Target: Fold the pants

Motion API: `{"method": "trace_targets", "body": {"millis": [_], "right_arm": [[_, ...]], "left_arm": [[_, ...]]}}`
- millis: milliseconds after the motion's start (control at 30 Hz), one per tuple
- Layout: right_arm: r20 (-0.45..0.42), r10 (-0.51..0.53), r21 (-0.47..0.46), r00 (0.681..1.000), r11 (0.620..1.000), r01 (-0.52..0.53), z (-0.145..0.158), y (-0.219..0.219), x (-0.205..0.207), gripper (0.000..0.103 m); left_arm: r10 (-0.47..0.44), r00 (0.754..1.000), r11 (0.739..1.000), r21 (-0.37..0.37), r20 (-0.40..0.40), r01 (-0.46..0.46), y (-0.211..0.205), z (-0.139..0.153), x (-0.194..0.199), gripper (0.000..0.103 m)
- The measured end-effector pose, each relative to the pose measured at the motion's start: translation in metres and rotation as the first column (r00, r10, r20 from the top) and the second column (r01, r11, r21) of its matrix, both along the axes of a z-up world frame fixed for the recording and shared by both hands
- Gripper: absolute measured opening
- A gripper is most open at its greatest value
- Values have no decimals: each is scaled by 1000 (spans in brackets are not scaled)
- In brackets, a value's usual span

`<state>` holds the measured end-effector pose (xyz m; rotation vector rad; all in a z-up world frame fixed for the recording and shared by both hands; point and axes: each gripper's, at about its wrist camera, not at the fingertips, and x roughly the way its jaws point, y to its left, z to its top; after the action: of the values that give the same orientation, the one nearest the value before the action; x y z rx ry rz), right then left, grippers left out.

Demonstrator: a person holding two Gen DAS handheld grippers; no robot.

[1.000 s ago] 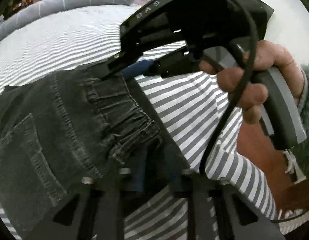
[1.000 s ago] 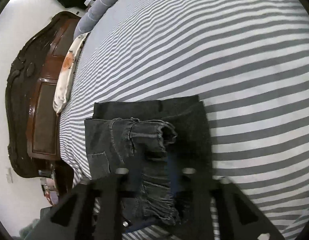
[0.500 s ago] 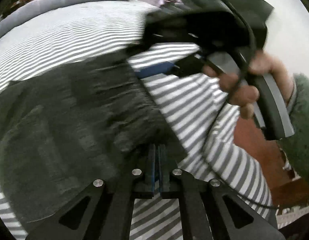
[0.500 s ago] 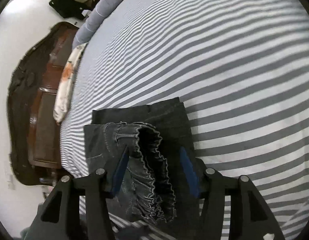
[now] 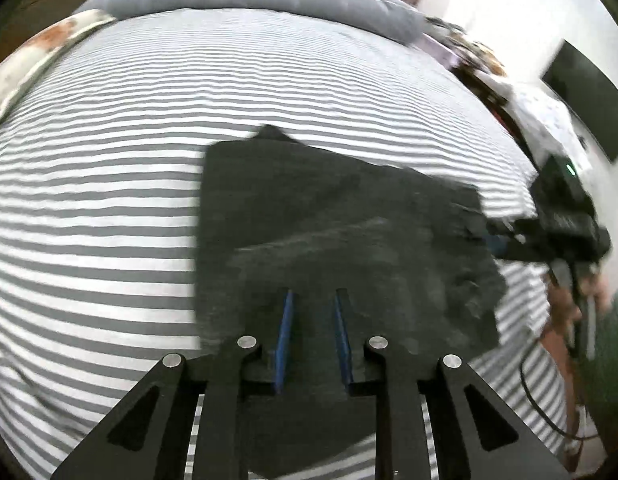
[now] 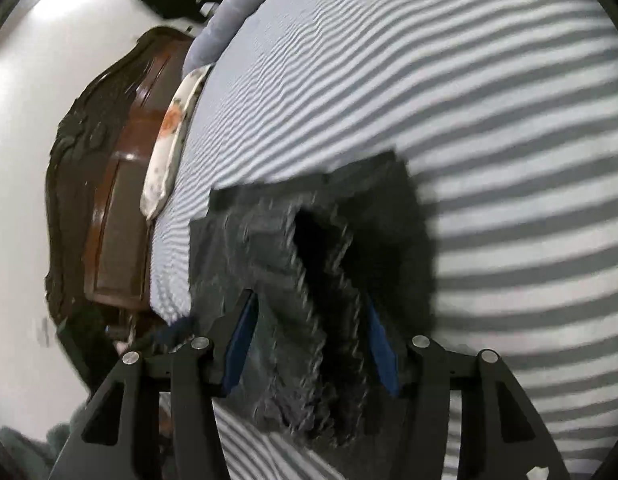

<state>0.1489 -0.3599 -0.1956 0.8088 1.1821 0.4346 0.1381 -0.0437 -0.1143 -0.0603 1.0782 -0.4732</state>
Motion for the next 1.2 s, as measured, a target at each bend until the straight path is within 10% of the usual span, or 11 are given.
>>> {"method": "trace_targets", "body": {"millis": [233, 500, 933, 1200], "right_arm": [[-14, -23, 11, 1000, 1000, 23, 1, 16, -20, 23], [45, -83, -271, 996, 958, 92, 47, 47, -40, 13], [0, -203, -378, 979, 907, 188, 39, 21, -50, 13], [-20, -244, -462, 970, 862, 207, 38, 23, -55, 42]], "left_arm": [[90, 995, 996, -1, -36, -90, 19, -15, 8, 22], [115, 993, 992, 51, -27, -113, 17, -9, 6, 24], [110, 994, 990, 89, 27, -112, 18, 3, 0, 41], [47, 998, 981, 185, 36, -53, 1, -9, 6, 42]]}}
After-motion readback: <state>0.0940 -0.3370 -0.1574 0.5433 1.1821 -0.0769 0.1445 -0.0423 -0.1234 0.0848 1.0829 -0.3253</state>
